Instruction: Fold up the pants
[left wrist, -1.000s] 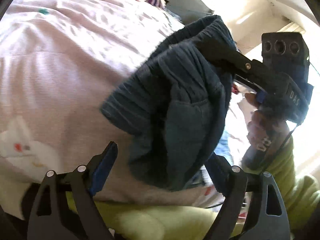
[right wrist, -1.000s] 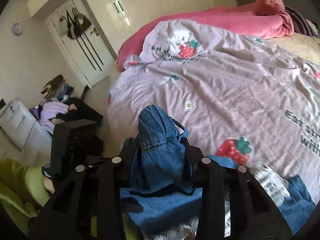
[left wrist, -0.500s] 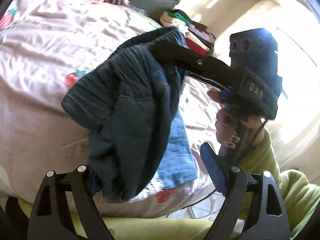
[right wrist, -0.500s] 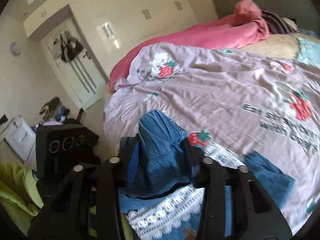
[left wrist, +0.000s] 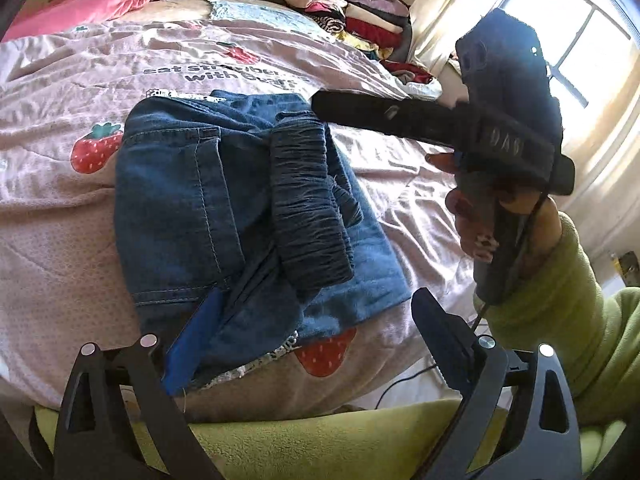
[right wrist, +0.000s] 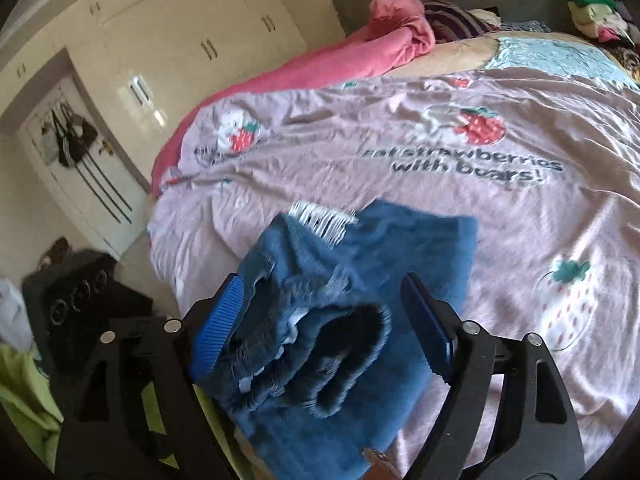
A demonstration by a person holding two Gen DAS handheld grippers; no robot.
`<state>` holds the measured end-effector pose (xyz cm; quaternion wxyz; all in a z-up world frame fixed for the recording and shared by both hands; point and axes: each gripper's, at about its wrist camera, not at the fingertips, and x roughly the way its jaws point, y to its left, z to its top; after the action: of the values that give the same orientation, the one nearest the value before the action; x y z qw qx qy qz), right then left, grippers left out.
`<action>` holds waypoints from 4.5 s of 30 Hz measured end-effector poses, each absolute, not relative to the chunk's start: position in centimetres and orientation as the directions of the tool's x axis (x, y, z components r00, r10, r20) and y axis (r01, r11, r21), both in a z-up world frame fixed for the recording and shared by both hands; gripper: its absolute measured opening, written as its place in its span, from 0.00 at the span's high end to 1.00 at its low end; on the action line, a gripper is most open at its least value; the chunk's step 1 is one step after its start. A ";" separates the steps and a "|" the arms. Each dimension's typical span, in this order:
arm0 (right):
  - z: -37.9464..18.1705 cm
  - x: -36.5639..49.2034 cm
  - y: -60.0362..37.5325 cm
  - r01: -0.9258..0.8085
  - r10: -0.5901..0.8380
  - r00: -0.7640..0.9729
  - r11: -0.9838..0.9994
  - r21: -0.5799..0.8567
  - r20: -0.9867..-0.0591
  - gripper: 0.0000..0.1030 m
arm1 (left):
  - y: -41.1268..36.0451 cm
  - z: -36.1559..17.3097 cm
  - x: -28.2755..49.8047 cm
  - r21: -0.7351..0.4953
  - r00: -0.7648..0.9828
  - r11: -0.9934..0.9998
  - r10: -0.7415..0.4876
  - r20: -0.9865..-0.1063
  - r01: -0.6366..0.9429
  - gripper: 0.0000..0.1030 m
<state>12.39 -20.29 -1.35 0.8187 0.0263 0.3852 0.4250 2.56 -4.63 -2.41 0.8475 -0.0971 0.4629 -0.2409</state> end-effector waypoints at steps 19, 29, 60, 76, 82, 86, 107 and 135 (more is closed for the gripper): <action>1.3 9.1 -23.4 -0.662 0.608 0.520 0.731 0.168 -0.600 0.18 | -1.8 0.6 0.9 -0.222 0.586 0.957 -0.291 -0.756 0.189 0.04; 3.3 4.5 -24.3 -0.723 0.636 0.543 0.686 0.079 -0.548 0.15 | 2.1 3.0 0.6 -0.134 0.663 0.990 -0.132 -0.737 0.049 0.04; -4.3 -1.7 -10.7 -0.948 0.578 0.316 0.179 -0.262 -0.752 0.94 | -1.1 -2.5 12.5 -0.193 0.479 0.972 -0.236 -0.846 0.138 0.35; -4.4 -2.1 -15.2 -0.954 0.619 0.178 0.299 0.020 -0.765 0.81 | -1.1 -2.2 11.1 -0.200 0.560 0.970 -0.242 -0.792 0.136 0.23; -3.0 -3.6 -15.3 -0.951 0.630 0.186 0.307 0.022 -0.754 0.68 | -1.5 -1.0 10.2 -0.175 0.581 0.972 -0.233 -0.780 0.154 0.23; -2.7 -3.3 -15.1 -0.945 0.633 0.188 0.324 0.037 -0.751 0.67 | -1.3 -0.3 9.7 -0.168 0.597 0.975 -0.224 -0.770 0.148 0.23; -0.5 -3.0 -15.8 -0.930 0.693 0.208 0.358 0.079 -0.690 0.43 | -0.5 2.1 7.7 -0.182 0.647 0.976 -0.215 -0.731 0.120 0.08; 4.5 3.8 -19.1 -0.797 0.630 0.464 0.603 0.016 -0.623 0.31 | 2.7 2.6 3.6 -0.233 0.685 0.969 -0.222 -0.694 0.078 0.08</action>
<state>3.84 -19.12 4.48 0.8440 -0.1399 0.2989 0.4227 3.65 2.73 2.58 0.9133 -0.0925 0.3881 -0.0821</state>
